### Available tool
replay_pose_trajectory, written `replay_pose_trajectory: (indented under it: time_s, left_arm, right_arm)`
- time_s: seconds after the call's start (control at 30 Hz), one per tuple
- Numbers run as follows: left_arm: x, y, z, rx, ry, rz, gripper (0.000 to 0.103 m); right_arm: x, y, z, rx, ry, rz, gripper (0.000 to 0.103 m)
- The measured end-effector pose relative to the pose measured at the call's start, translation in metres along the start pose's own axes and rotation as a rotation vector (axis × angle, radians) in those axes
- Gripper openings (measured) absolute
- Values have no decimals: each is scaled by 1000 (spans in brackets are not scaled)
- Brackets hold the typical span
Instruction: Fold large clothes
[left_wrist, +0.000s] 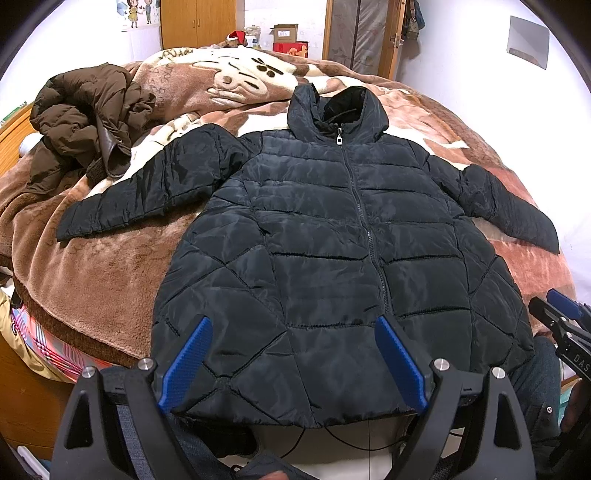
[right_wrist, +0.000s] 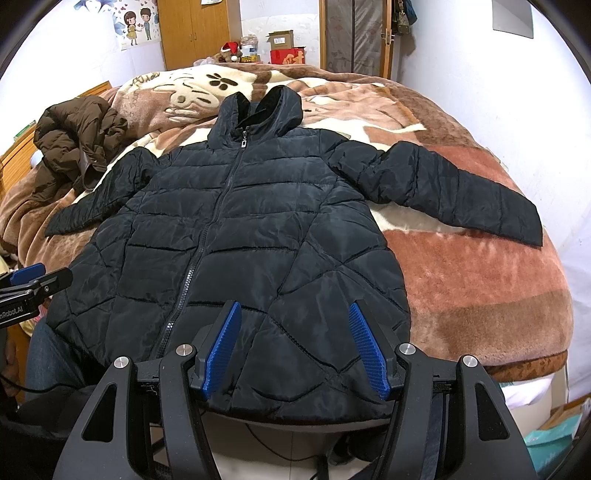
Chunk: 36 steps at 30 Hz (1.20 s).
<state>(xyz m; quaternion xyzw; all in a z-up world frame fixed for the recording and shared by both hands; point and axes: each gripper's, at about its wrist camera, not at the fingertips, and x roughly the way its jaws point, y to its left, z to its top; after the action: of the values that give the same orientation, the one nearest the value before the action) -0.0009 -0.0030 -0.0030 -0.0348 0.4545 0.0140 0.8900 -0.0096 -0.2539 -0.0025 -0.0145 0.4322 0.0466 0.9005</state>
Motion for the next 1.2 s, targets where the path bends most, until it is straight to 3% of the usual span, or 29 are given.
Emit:
replay_pose_trajectory:
  time_s: [1.2]
  left_arm:
    - [10,-2,-7,-3,30,-10,91]
  right_arm:
    - [8,2,-2,-1,1,14,61]
